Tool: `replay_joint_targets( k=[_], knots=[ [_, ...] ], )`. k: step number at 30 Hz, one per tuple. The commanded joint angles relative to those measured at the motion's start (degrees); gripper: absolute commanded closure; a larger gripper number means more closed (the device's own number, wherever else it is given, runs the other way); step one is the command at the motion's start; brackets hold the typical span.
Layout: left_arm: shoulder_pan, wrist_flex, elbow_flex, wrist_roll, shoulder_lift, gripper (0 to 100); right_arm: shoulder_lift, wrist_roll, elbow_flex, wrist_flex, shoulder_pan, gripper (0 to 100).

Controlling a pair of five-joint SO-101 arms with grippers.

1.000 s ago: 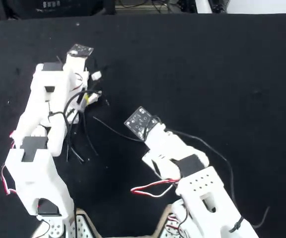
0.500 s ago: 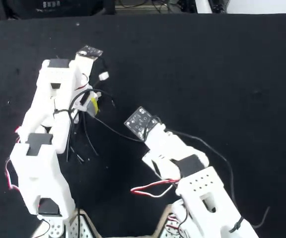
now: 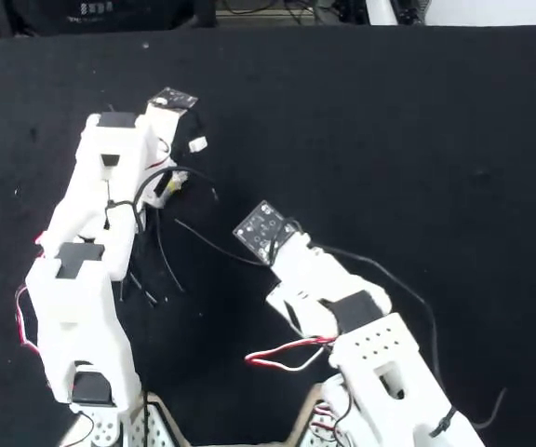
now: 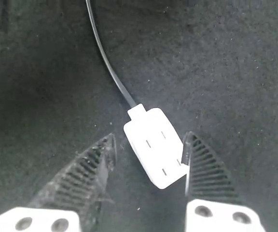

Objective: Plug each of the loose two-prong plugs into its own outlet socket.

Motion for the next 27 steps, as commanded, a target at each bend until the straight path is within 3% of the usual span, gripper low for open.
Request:
replay_joint_targets(
  k=[1,7,13,18,22,27],
  knots=[
    [0.6,0.6,-2.5,0.0,-0.7,96,-1.3,0.0,-0.1,-1.3,-0.7,78.9],
    [0.5,2.5,-3.0,0.0,-1.4,97,-1.3,0.0,0.0,-1.3,-0.7,78.9],
    [1.1,18.1,-12.8,0.2,-6.3,97,-1.3,-0.4,-0.1,-1.3,-0.6,78.9],
    [1.4,25.3,-14.5,6.8,-11.7,97,-1.4,-5.0,-1.4,-1.3,0.2,78.9],
    [6.2,25.5,-6.7,10.9,-18.5,97,-1.4,-10.4,-3.9,-1.3,8.0,78.9],
    [15.3,15.8,8.9,18.3,-31.6,97,-1.4,-14.9,-7.9,-0.4,20.6,79.0]
  ],
)
